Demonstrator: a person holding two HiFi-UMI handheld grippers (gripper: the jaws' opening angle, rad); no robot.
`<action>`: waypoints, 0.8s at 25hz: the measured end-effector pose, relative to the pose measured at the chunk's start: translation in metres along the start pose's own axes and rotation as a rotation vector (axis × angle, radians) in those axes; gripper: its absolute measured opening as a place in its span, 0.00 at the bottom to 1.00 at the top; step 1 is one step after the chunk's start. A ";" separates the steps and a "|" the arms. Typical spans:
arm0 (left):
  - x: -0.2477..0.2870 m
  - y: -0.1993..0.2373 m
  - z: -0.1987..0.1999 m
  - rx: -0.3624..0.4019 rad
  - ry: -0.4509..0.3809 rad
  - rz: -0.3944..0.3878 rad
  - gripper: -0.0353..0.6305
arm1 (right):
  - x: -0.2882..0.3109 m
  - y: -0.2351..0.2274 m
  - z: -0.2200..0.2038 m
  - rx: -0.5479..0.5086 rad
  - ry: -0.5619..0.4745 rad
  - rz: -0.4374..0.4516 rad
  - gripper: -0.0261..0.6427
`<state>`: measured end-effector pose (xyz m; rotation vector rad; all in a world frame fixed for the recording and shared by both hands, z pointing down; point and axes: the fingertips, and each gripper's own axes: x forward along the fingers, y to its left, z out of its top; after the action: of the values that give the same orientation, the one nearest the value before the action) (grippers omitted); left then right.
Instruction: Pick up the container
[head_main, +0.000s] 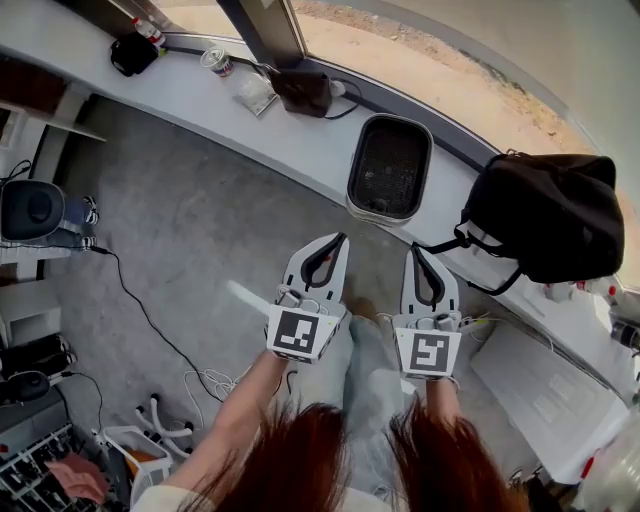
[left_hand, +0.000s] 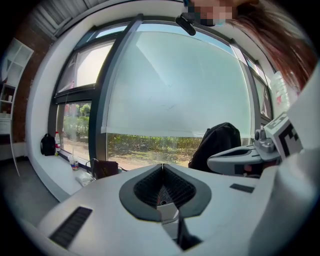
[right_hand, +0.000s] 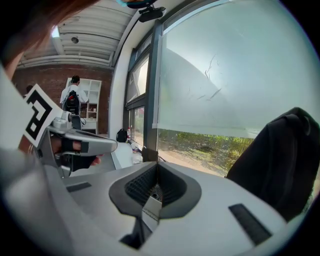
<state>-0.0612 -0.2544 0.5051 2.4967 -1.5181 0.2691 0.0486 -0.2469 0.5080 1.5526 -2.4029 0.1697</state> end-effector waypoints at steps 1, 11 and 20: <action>0.004 0.004 -0.009 -0.006 0.004 0.002 0.08 | 0.005 0.000 -0.008 0.001 0.007 -0.002 0.08; 0.041 0.031 -0.092 -0.029 0.075 0.022 0.08 | 0.041 -0.008 -0.088 0.007 0.095 -0.022 0.08; 0.074 0.040 -0.153 -0.010 0.142 -0.022 0.08 | 0.064 -0.006 -0.154 -0.015 0.178 0.004 0.08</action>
<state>-0.0706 -0.2946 0.6748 2.4283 -1.4323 0.4247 0.0549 -0.2680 0.6736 1.4614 -2.2647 0.2776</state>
